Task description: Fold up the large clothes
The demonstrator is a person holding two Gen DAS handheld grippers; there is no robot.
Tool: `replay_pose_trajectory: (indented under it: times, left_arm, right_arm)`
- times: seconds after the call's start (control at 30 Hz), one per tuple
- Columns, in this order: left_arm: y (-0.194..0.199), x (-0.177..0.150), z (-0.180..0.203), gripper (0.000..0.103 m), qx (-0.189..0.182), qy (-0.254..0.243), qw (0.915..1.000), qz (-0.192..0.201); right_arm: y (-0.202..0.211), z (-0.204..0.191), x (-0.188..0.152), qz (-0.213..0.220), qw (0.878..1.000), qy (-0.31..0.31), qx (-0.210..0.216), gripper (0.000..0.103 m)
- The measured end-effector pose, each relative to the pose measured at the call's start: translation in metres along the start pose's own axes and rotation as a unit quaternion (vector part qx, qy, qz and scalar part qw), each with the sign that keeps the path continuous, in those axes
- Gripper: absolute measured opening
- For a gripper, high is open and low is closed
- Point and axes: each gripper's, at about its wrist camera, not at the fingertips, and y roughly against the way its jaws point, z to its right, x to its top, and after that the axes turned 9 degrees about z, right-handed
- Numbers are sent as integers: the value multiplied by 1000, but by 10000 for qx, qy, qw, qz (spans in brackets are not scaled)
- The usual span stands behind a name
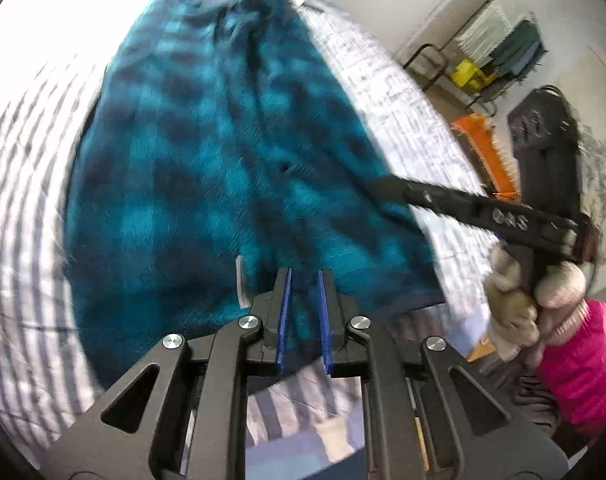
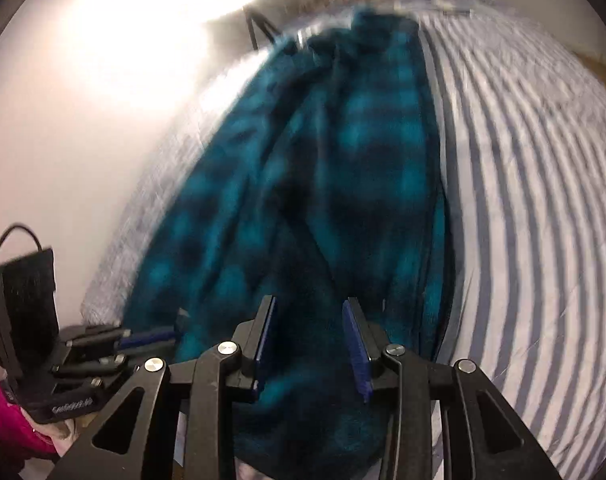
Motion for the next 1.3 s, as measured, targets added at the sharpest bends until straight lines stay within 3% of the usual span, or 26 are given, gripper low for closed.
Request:
replay_pose_trajectory:
  times: [0.13,0.2,0.27,0.5,0.7,0.77,0.83,0.9,1.07,1.13,1.2,1.23,1.3]
  left_arm:
    - [30,25,7,14,33,-295,9992,265]
    - [39,39,4,26,60,-365,9986,390]
    - [47,52,-5,27,180,-522,9975,445]
    - [43,123,-63,27,550,-665,9925,867]
    - [10,202,-131,27,936,-660,9870,1128]
    - [-7,232,-158,27,892,-530,9878,1165]
    - [-23,254,-178,27,872,-434,9883,1171]
    - [-45,280,-203,27,810,-324,9891,1184]
    - [-100,320,-230,27,811,-438,9897,1097]
    - [-122,331,-233,27,741,-505,9906,1029]
    - [-139,339,-234,27,717,-533,9905,1042]
    - [-144,342,-234,27,710,-532,9906,1042]
    - [-157,350,-233,27,657,-565,9907,1046]
  right_arm:
    - [14,-15,45,441,9983,358,99,39]
    - [11,-24,78,488,9972,535,175,45]
    - [3,-31,104,532,9963,645,174,46]
    - [-71,-39,188,302,9954,830,364,46]
    - [-151,-34,230,80,9950,898,426,46]
    - [-184,-31,245,-123,9946,826,624,46]
    - [-212,-31,252,-231,9939,927,548,48]
    - [-236,-29,256,-358,9931,1013,470,57]
    - [-282,-19,249,-795,9900,1080,443,57]
    - [-289,-19,244,-864,9875,1236,455,44]
    - [-288,-21,239,-903,9856,1222,744,7]
    - [-284,-23,238,-830,9856,1260,763,0]
    - [-267,-25,234,-595,9855,1397,757,0]
